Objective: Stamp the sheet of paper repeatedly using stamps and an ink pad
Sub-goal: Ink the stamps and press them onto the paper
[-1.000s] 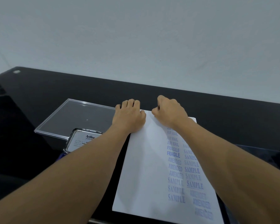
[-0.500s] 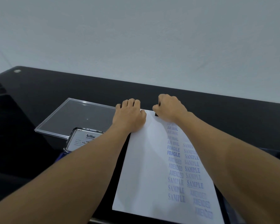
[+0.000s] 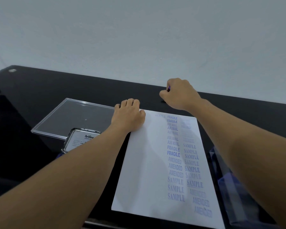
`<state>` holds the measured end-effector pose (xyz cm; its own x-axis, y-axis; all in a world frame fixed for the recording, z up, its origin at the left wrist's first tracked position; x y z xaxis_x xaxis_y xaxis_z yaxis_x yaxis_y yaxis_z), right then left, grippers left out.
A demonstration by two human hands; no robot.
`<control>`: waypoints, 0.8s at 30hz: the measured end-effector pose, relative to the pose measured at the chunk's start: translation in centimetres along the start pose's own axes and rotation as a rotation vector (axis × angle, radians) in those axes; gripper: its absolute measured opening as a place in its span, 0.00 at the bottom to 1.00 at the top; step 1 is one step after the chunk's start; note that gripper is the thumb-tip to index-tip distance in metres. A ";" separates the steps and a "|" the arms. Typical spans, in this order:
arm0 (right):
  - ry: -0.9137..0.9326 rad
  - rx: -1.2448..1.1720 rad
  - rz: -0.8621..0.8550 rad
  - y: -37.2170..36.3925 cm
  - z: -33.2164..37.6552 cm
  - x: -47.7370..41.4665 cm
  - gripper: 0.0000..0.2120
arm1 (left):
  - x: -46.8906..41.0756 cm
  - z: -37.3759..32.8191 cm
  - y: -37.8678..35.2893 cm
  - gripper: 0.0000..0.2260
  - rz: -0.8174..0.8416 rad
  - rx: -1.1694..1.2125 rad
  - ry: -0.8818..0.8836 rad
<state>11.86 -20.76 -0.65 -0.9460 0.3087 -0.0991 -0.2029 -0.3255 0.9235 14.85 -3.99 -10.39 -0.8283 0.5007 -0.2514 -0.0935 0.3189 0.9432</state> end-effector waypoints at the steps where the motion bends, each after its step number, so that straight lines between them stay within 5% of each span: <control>1: 0.001 0.002 0.002 0.1 -0.1 0.1 0.10 | 0.0 0.0 0.0 0.16 -0.002 0.007 0.001; 10: -0.009 -0.002 -0.018 3.5 -0.6 2.1 0.10 | -0.6 -0.3 2.3 0.17 0.128 0.176 0.084; 24: 0.071 -0.052 -0.015 10.1 3.7 10.5 0.11 | 8.1 0.2 14.4 0.12 -0.016 0.151 -0.035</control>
<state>0.85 -17.51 9.04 -0.9579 0.2501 -0.1408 -0.2286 -0.3679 0.9014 6.96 4.83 1.06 -0.8075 0.5212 -0.2763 -0.0207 0.4430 0.8963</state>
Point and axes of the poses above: each hand's wrist, its own x-axis away from the middle knuckle, its own y-axis out of the back of the hand, z = x × y, the point moved 4 cm from there along -x, towards the middle knuckle, and after that the axes turned 13 degrees about -y, right-handed, at the moved point
